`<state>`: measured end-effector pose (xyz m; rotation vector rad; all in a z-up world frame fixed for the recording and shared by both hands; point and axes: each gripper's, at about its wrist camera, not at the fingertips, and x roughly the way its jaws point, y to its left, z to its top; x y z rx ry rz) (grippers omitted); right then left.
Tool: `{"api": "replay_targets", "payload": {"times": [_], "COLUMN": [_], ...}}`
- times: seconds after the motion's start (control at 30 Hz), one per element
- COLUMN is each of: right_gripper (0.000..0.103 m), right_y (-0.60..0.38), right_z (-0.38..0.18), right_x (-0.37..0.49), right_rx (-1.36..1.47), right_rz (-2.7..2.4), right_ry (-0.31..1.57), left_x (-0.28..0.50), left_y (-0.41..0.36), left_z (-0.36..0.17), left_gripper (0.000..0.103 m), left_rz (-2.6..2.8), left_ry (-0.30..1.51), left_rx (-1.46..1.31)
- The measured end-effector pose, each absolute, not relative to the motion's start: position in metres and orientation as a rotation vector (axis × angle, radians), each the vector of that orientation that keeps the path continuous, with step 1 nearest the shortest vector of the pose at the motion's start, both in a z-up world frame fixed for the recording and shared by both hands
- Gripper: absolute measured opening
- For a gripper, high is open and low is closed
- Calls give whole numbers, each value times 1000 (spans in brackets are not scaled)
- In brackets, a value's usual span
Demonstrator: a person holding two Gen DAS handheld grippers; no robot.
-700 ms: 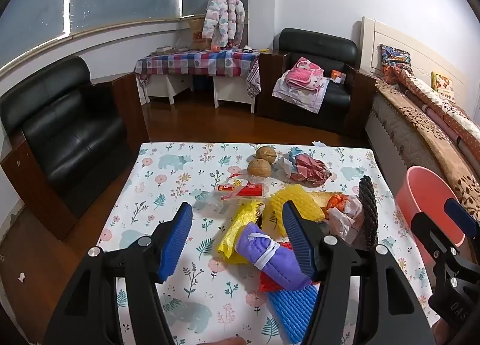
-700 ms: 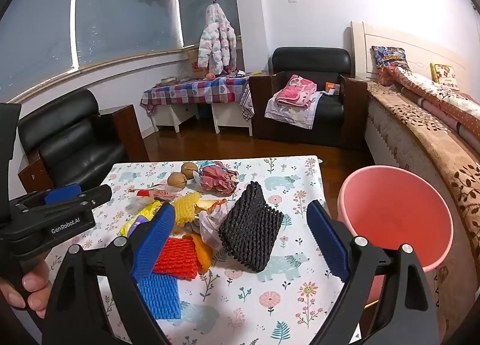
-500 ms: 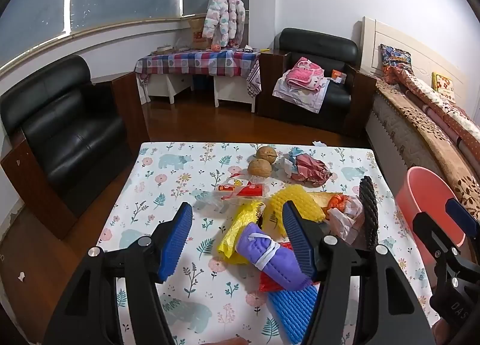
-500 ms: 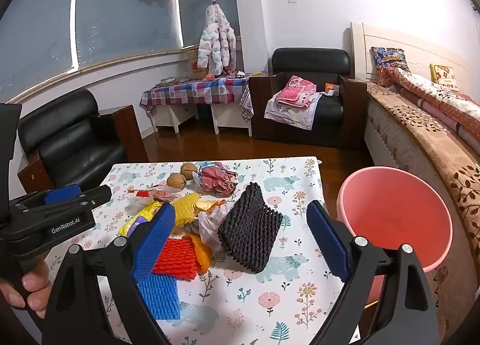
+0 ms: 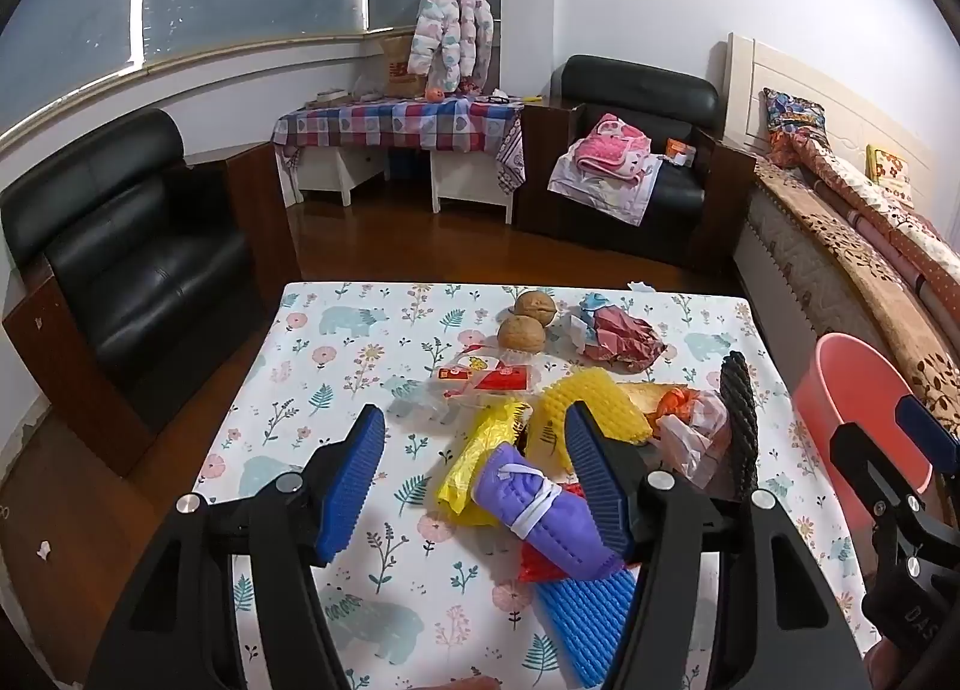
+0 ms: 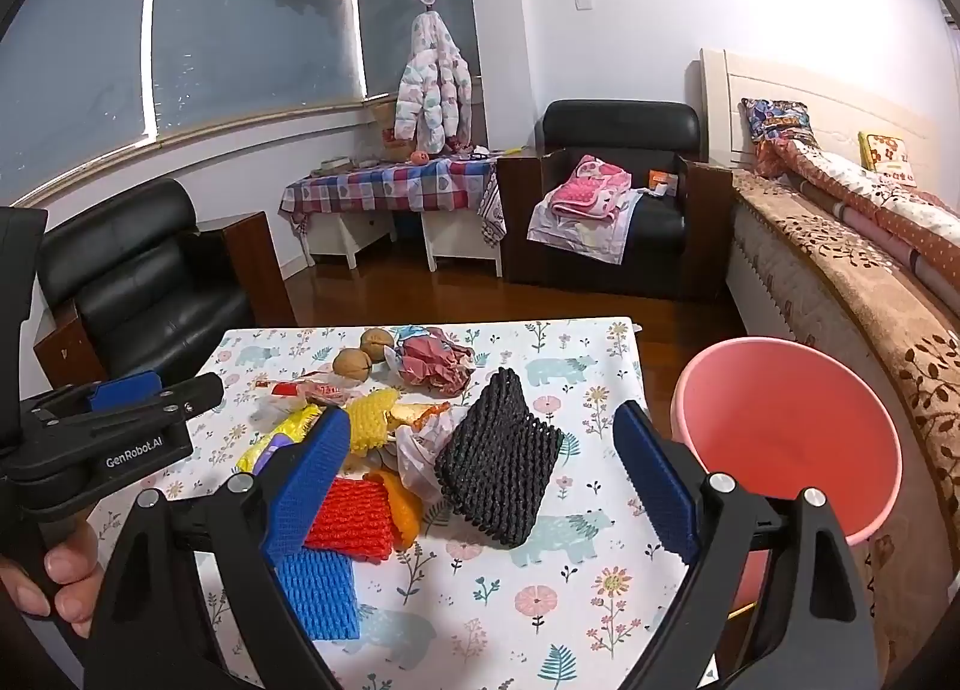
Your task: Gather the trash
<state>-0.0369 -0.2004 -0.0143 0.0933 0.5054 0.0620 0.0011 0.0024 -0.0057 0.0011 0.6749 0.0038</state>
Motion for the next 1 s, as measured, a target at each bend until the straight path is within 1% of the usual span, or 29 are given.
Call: {"api": "replay_targets", "payload": {"times": [0.6,0.73,1.0], "right_gripper": [89,87,85], "right_y": [-199,-199,-197], "right_z": [-10,-10,-11], "right_x": [-39,-39,-39], "right_rx": [86,86,83], "right_rz": [62,61,63], "right_ry": [497,498,500], "left_x": [2,5,5], "left_y": [3,4,2], "left_z": [-10,-13,-11], "left_gripper": [62,62,62], "left_rz": [5,4,6], "left_ry": [678,680,679], "left_rx": [0,-3,0]}}
